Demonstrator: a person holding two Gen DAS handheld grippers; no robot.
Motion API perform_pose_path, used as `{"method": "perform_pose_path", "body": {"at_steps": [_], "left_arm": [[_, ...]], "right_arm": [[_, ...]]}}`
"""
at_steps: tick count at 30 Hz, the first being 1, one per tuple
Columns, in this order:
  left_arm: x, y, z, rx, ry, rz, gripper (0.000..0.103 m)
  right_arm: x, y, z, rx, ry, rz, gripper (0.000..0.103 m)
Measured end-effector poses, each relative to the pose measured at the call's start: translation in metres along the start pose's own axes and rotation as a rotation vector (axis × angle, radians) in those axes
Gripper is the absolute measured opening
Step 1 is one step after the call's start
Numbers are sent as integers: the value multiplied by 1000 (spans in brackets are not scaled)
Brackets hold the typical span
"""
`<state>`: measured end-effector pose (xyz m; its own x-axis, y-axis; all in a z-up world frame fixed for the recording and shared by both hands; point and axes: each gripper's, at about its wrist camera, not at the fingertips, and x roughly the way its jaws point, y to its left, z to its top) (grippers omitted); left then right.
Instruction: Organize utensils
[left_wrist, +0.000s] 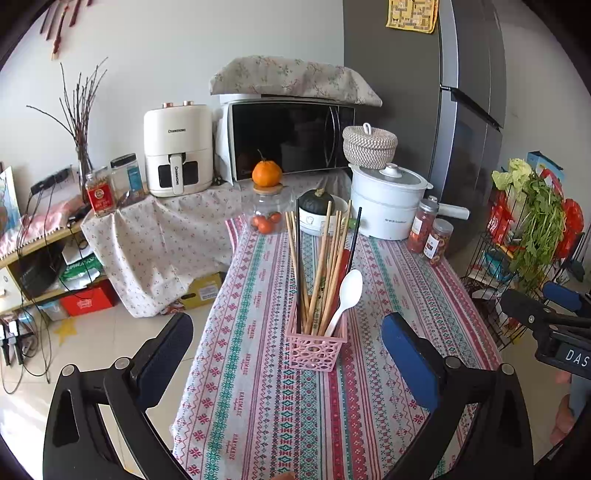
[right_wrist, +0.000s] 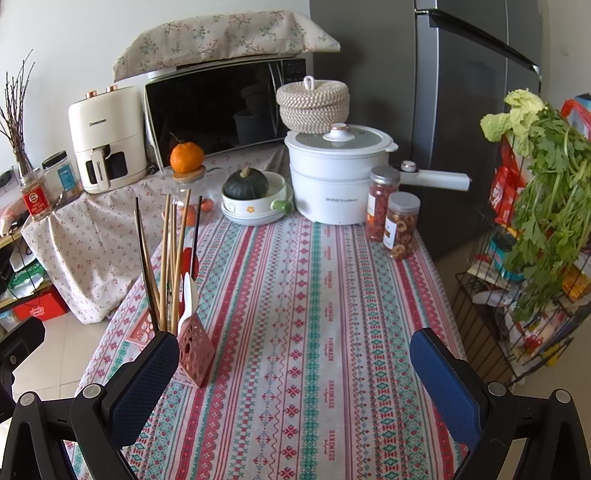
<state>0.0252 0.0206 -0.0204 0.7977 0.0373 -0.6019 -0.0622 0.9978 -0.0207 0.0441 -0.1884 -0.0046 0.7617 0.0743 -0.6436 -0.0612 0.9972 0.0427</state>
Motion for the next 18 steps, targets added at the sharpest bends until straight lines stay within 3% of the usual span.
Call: {"method": "perform_pose_path", "body": {"at_steps": [18], "left_arm": [[0,0,-1,0,-1,2,103]], "right_arm": [[2,0,-2,-2,1,-1,103]]}}
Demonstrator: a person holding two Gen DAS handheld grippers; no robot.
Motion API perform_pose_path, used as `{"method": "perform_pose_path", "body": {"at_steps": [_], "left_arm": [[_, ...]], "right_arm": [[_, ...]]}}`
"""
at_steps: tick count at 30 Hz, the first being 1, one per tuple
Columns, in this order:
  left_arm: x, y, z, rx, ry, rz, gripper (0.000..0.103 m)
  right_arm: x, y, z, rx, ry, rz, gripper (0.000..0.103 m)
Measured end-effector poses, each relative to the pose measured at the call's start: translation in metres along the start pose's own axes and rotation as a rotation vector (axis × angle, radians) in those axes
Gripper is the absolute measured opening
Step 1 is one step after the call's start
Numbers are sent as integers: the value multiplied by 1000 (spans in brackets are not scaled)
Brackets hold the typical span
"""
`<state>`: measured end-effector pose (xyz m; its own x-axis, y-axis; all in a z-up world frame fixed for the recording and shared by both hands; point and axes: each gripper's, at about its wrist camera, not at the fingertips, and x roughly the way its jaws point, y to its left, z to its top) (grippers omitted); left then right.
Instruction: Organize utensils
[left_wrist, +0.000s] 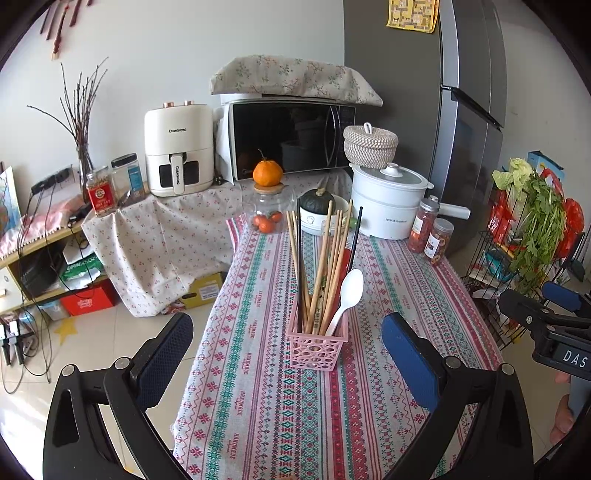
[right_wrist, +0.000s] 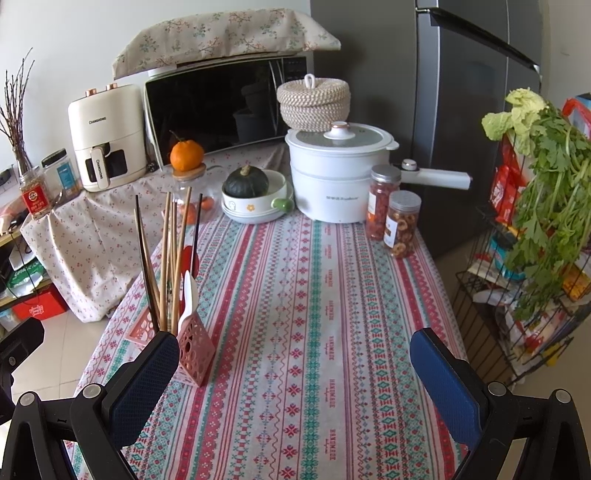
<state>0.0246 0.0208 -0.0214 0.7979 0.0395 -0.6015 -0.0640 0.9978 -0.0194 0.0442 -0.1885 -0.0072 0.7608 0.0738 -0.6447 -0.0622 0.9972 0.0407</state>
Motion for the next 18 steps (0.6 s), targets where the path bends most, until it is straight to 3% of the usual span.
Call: {"method": "perform_pose_path", "body": {"at_steps": [18], "left_arm": [[-1,-1,0,-4,-5,-4,103]], "right_arm": [[3,1,-1,1,10,4,103]]}}
